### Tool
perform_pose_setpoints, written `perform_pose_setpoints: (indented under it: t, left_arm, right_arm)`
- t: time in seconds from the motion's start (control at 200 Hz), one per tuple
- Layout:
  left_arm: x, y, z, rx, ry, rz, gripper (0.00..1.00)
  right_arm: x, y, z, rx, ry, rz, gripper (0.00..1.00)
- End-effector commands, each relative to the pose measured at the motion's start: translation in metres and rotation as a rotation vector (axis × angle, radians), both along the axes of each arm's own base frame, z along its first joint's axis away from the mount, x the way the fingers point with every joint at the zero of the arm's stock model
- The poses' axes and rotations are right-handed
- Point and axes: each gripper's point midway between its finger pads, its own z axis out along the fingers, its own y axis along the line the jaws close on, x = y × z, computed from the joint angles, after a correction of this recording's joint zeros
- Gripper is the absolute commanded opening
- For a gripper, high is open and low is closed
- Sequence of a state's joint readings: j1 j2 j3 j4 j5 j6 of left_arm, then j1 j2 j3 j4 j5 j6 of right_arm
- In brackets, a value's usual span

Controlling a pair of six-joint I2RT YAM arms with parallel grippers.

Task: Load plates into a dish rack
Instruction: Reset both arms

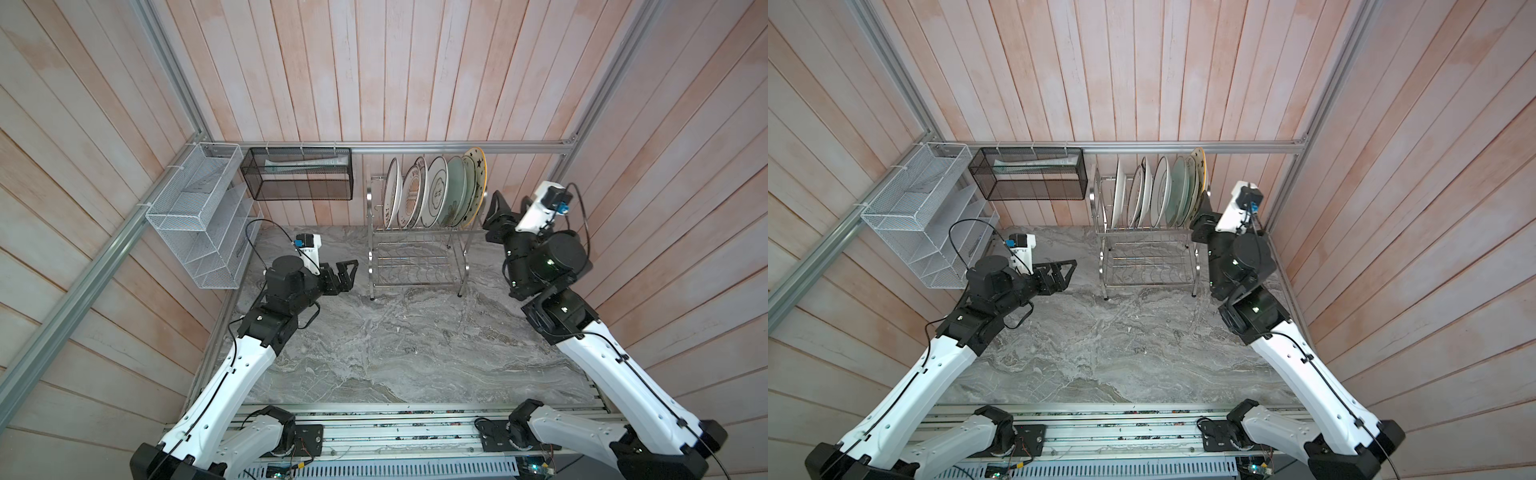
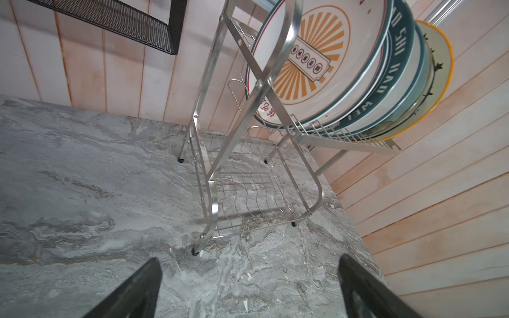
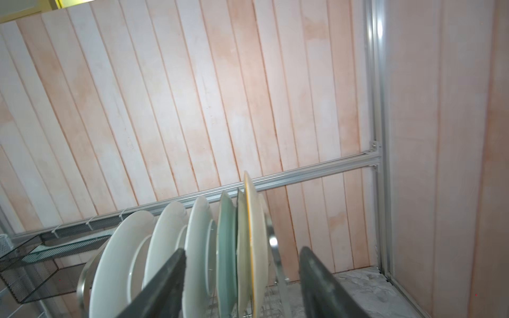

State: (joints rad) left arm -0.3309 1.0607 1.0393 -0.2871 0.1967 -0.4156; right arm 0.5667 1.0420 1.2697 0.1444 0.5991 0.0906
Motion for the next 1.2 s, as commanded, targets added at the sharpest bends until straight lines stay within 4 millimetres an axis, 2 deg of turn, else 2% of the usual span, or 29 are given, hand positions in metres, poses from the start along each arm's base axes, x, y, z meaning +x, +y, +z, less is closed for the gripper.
perform_pose_setpoints:
  t: [0.0,0.095,0.17,0.215,0.275,0.39,0.5,0.595,0.61,0.65,0.71,0.715,0.72,0.77,0.81,0.9,1.015,1.195]
  left_arm:
    - [0.008,0.017,-0.009,0.094,0.071,0.06,1.0]
    - [0.018,0.032,-0.016,0.126,0.135,0.132,1.0]
    - [0.023,0.037,-0.015,0.137,0.135,0.152,1.0]
    - [0.027,0.039,-0.01,0.14,0.107,0.155,1.0]
    - [0.036,0.054,-0.006,0.152,0.1,0.223,1.0]
    - [0.047,0.072,-0.01,0.206,0.049,0.254,1.0]
    - [0.051,0.097,-0.023,0.219,0.026,0.313,1.0]
    - [0.048,0.104,-0.043,0.296,-0.058,0.282,1.0]
    - [0.048,0.106,-0.038,0.299,-0.096,0.294,1.0]
    - [0.044,0.114,-0.043,0.322,-0.14,0.332,1.0]
    - [0.036,0.125,-0.056,0.34,-0.205,0.369,1.0]
    - [0.034,0.126,-0.062,0.342,-0.202,0.37,1.0]
    - [0.034,0.127,-0.057,0.348,-0.225,0.371,1.0]
    - [0.024,0.13,-0.063,0.393,-0.329,0.378,1.0]
    - [0.014,0.137,-0.077,0.402,-0.374,0.422,1.0]
    - [-0.001,0.156,-0.084,0.339,-0.45,0.512,1.0]
    - [0.001,0.172,-0.111,0.331,-0.375,0.534,1.0]
    - [0.01,0.175,-0.139,0.297,-0.35,0.525,1.0]
  right_arm:
    - [0.003,-0.031,-0.034,-0.033,0.12,-0.071,0.98]
    - [-0.001,-0.07,-0.056,-0.03,0.204,-0.183,0.98]
    - [-0.002,-0.092,-0.078,-0.029,0.261,-0.244,0.98]
    - [-0.002,-0.098,-0.092,-0.037,0.288,-0.249,0.98]
    - [0.002,-0.103,-0.118,-0.054,0.336,-0.244,0.98]
    - [0.004,-0.126,-0.16,-0.04,0.385,-0.335,0.98]
    - [0.01,-0.143,-0.182,-0.035,0.392,-0.344,0.98]
    - [0.012,-0.155,-0.201,-0.059,0.391,-0.38,0.98]
    - [0.011,-0.157,-0.205,-0.061,0.391,-0.392,0.98]
    - [0.011,-0.162,-0.213,-0.063,0.39,-0.413,0.98]
    - [0.014,-0.163,-0.228,-0.086,0.39,-0.399,0.98]
    - [0.015,-0.163,-0.229,-0.09,0.388,-0.394,0.98]
    - [0.016,-0.162,-0.231,-0.098,0.388,-0.388,0.98]
    - [0.02,-0.159,-0.24,-0.129,0.368,-0.345,0.98]
    - [0.022,-0.16,-0.248,-0.113,0.37,-0.337,0.98]
    - [0.031,-0.161,-0.269,-0.084,0.422,-0.296,0.98]
    - [0.041,-0.158,-0.294,-0.076,0.484,-0.255,0.98]
    - [0.038,-0.156,-0.304,-0.08,0.449,-0.244,0.98]
